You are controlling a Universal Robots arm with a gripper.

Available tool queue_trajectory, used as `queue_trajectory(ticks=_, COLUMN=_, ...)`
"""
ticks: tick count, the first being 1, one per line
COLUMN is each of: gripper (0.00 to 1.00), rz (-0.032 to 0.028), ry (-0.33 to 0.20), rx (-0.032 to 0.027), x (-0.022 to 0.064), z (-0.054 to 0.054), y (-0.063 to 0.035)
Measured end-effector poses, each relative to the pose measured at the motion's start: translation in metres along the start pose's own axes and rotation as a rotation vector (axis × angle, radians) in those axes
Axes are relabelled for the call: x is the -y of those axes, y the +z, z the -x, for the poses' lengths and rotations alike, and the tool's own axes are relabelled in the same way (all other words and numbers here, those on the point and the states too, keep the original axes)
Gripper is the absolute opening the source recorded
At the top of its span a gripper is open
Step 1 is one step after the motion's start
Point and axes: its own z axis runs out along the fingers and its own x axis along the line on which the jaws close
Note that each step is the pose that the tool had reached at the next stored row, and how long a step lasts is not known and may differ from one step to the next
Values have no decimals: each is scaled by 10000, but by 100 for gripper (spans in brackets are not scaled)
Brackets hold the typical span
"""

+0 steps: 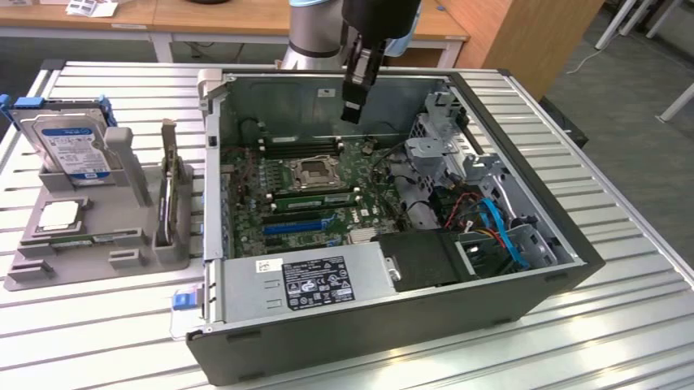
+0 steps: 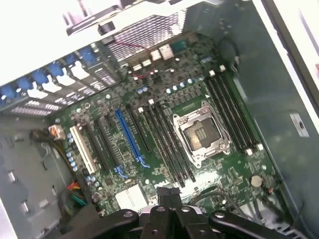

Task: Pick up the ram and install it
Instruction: 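Press down the ram until it locks into place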

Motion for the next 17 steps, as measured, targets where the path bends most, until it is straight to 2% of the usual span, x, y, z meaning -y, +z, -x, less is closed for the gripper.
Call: queue_trajectory(ticks=17, gripper=11, rz=55, ry=3080, rx=159, x=0, z=0, y=6)
